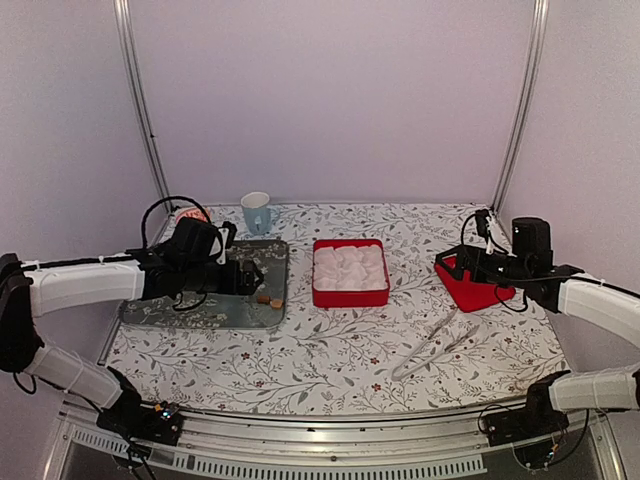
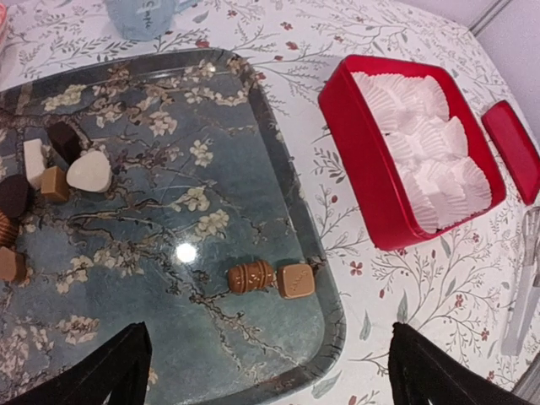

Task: Pack the chocolate

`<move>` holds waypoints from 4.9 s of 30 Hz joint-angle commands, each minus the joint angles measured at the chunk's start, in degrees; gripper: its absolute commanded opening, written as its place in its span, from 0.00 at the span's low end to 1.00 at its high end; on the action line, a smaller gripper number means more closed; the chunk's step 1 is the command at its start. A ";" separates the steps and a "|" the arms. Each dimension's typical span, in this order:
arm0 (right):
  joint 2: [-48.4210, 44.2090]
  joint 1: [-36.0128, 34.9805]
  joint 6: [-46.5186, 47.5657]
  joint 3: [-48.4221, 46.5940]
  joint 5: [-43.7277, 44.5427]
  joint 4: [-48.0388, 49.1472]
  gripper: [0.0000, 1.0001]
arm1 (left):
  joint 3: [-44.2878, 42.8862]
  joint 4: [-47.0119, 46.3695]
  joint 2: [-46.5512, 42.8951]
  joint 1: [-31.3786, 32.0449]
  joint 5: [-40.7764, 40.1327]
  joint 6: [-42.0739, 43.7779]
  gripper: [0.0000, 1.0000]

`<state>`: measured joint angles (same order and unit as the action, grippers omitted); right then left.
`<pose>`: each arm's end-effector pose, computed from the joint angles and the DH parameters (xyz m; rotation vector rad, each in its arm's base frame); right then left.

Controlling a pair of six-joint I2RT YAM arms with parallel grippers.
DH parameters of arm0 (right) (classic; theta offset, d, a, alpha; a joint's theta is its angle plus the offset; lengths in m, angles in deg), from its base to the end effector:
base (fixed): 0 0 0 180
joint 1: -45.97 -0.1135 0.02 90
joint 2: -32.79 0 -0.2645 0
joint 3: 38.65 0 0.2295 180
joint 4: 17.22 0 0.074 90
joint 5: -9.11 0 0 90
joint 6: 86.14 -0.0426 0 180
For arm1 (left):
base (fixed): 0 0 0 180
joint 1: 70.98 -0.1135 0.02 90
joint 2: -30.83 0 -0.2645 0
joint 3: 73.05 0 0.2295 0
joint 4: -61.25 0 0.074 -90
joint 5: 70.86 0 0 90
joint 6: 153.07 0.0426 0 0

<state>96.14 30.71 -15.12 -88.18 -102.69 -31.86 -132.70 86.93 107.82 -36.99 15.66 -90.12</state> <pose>0.2120 0.0742 0.2410 -0.1727 2.1097 0.7556 0.2209 -0.1458 0.2233 0.1120 2.3637 -0.4603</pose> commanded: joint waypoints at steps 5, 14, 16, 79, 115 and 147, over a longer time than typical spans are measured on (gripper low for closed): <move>-5.79 2.70 0.40 2.25 -3.97 2.02 0.99 | -6.84 -3.63 5.35 11.70 -1.55 8.01 0.99; -12.70 10.22 -1.56 5.47 -8.06 0.77 0.99 | -29.81 2.90 27.16 30.13 -9.32 13.10 0.99; -14.37 11.96 -1.52 5.87 -8.87 -0.03 0.99 | -35.13 4.38 31.95 32.91 -9.61 13.75 0.97; -11.57 -6.59 -5.58 1.60 -33.13 22.30 0.86 | -26.50 -20.89 15.03 26.39 9.35 -2.89 0.00; 2.66 -25.47 -4.17 -8.96 -36.17 35.37 0.00 | -7.91 -38.92 11.00 16.61 16.87 -25.83 0.00; 8.18 -28.11 0.26 -13.78 -33.33 33.06 0.00 | -9.15 -43.76 9.48 28.68 31.27 -0.88 0.90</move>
<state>103.57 3.60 -15.96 -99.76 -137.95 -1.09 -138.89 46.52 114.79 -9.53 46.93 -90.91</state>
